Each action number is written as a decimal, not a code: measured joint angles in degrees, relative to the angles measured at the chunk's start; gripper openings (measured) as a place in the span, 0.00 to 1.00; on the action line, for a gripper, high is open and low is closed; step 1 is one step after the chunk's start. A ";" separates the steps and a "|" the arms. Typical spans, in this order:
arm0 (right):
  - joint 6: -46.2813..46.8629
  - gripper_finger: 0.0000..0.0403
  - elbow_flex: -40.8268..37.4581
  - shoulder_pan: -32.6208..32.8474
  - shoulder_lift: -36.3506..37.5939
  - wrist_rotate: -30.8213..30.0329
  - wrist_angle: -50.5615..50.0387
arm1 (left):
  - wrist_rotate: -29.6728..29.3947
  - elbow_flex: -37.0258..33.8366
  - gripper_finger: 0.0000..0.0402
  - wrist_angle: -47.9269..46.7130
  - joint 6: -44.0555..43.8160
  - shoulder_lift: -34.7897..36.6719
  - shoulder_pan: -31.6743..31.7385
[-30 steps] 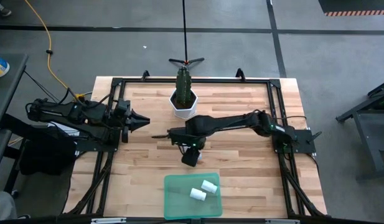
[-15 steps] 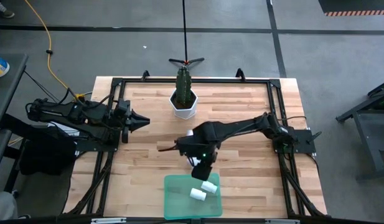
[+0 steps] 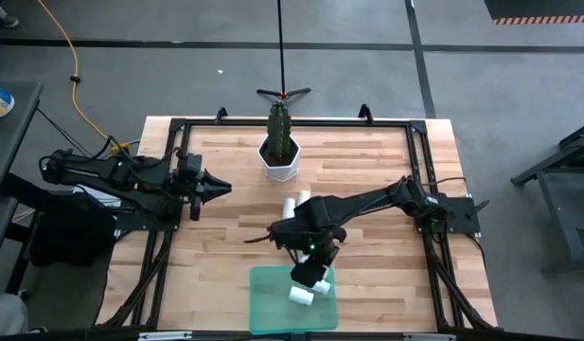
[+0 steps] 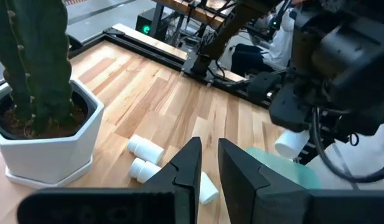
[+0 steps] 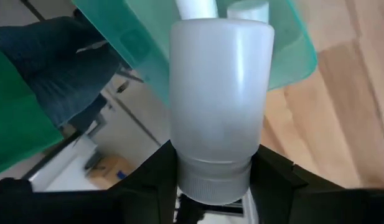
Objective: Pick and place pill bottles into a basket
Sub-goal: Put the white pill bottle into the bin
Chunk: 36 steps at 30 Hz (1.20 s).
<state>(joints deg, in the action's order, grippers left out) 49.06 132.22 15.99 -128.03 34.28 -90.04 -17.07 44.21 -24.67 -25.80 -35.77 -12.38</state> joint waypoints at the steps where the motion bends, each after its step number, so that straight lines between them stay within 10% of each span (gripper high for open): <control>1: 0.74 0.36 0.00 0.23 -0.52 0.82 0.06 | 0.03 0.00 0.22 0.07 0.00 -0.35 0.00; 13: 5.09 0.36 0.00 3.77 -8.70 15.36 -0.05 | 0.08 0.00 0.22 0.83 -0.02 -1.22 0.01; 36: 11.22 0.36 0.00 5.44 -16.52 23.22 0.02 | 1.93 0.00 0.22 0.78 -0.07 -1.22 0.00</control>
<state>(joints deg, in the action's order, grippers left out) 60.28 132.22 21.43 -144.55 57.49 -90.02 -15.14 44.21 -23.88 -25.87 -36.99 -12.38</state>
